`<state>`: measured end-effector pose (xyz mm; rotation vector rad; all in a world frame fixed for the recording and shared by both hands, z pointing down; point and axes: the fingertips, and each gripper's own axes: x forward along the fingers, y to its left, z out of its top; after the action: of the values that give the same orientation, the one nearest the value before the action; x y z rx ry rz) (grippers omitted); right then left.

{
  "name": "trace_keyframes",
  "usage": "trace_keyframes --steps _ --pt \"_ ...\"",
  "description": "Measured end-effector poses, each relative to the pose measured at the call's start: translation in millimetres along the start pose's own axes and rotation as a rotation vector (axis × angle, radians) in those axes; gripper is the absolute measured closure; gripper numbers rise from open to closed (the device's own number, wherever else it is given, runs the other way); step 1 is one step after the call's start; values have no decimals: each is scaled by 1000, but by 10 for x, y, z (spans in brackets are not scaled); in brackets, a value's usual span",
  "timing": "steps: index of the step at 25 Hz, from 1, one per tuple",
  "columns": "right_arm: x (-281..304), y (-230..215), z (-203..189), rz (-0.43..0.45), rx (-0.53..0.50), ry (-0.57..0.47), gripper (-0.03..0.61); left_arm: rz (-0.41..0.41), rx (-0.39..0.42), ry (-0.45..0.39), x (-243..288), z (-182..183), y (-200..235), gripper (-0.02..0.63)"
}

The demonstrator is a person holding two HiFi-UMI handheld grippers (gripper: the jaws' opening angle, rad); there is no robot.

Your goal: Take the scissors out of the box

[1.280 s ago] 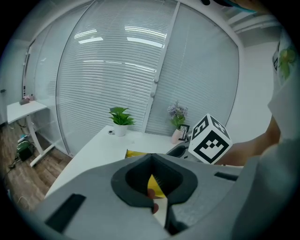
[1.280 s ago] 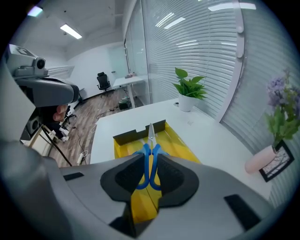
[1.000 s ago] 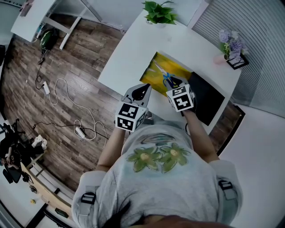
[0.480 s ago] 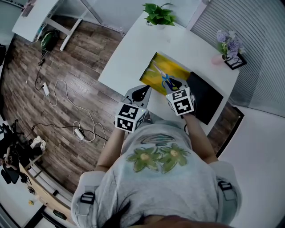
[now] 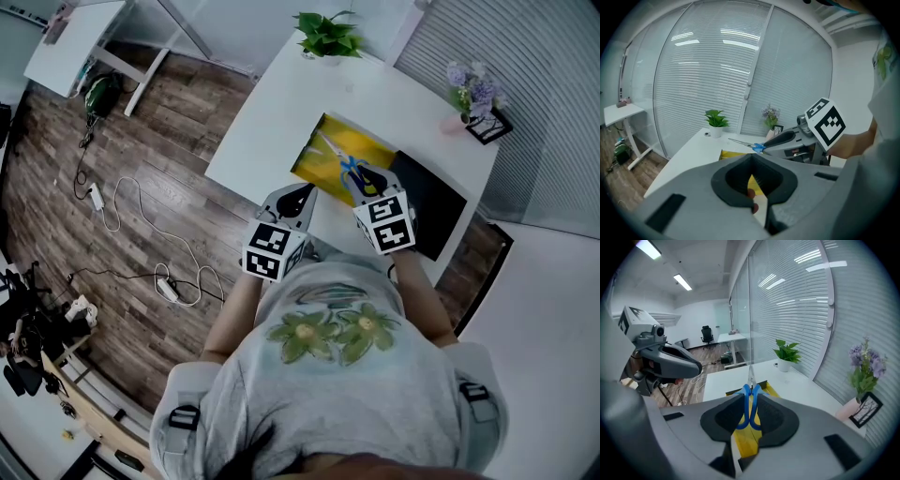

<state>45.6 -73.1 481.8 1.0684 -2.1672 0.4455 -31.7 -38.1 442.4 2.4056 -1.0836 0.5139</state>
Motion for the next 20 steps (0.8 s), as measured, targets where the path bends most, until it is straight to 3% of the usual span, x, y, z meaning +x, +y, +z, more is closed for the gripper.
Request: trace_keyframes --steps 20 --pt "-423 103 308 -2 -41 -118 494 8 -13 -55 -115 99 -6 617"
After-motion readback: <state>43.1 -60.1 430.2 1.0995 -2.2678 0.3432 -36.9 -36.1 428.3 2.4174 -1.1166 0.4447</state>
